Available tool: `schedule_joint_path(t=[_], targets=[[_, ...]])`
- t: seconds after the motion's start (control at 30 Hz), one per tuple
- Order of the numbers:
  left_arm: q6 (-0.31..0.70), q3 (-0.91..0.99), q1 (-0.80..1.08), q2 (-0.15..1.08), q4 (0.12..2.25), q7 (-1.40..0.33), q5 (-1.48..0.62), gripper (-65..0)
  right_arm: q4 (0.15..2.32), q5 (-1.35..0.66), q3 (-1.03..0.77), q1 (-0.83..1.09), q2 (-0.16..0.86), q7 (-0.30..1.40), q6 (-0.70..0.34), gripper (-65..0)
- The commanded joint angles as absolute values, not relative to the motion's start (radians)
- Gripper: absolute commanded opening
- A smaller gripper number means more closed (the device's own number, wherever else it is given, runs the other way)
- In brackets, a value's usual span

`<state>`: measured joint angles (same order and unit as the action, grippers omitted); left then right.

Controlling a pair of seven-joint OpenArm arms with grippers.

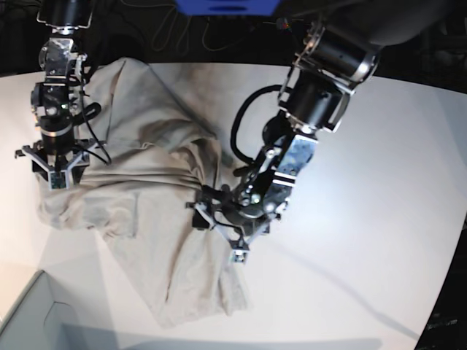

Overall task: Layout the t-shirt on the table in an organized manner, then fold the t-shirt properly
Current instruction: 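Pull the grasped fold with the left gripper back toward its arm base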

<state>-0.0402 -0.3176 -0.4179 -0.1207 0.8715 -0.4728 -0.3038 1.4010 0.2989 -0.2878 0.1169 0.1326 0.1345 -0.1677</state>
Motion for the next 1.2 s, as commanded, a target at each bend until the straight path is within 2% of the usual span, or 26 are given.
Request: schedule_joint_path(t=[0.0,0.07,0.13,0.2,0.23,0.3,0.43,0.47,0.53,0.67,0.93,1.17], targets=[[-0.033,-0.318,-0.470,-0.151,0.848,-0.452,-0.311,-16.0,1.429,0.295,-0.291,0.111,0.140,0.110,-0.163,-35.9],[-0.033,-0.318,-0.498,-0.157,0.774,-0.450,-0.311,-12.9,1.440,0.295,-0.292,0.127,0.140,0.110,-0.163,-35.9],[-0.033,-0.318,-0.519,-0.157,0.717,-0.418,-0.311,-12.8,1.440,0.295,-0.292,0.131,0.140,0.110,-0.163,-35.9],[-0.033,-0.326,-0.522,-0.157,0.680,-0.354,-0.311,-13.6,1.438,0.295,-0.294,0.133,0.140,0.110,-0.163,-35.9],[-0.033,-0.349,-0.522,-0.157,0.662,-0.321,-0.311,-16.1,1.438,0.295,-0.294,0.134,0.140,0.110,-0.163,-35.9],[-0.033,-0.400,-0.522,-0.157,0.627,-0.274,-0.314,-26.8,1.435,0.295,-0.294,0.134,0.140,0.110,-0.163,-35.9],[-0.033,-0.432,-0.524,-0.157,0.558,-0.202,-0.317,-62.5,1.435,0.295,-0.294,0.134,0.142,0.110,-0.163,-35.9],[-0.035,-0.432,-0.524,-0.157,0.550,-0.194,-0.318,-65.0,1.435,0.295,-0.294,0.134,0.142,0.110,-0.163,-35.9],[-0.038,-0.430,-0.522,-0.157,0.564,-0.191,-0.320,-62.9,1.434,0.295,-0.294,0.131,0.142,0.110,-0.163,-35.9],[-0.039,-0.387,-0.466,-0.151,0.702,-0.196,-0.337,-65.0,1.395,0.295,-0.294,0.124,0.143,0.110,-0.163,-35.9],[-0.039,-0.182,-0.165,-0.007,1.178,-0.197,-0.426,-65.0,1.190,0.295,-0.292,0.047,0.148,0.102,-0.163,-35.9],[-0.039,-0.067,0.096,0.059,1.388,-0.189,-0.441,-65.0,1.075,0.295,-0.286,-0.019,0.148,0.101,-0.163,-35.9]])
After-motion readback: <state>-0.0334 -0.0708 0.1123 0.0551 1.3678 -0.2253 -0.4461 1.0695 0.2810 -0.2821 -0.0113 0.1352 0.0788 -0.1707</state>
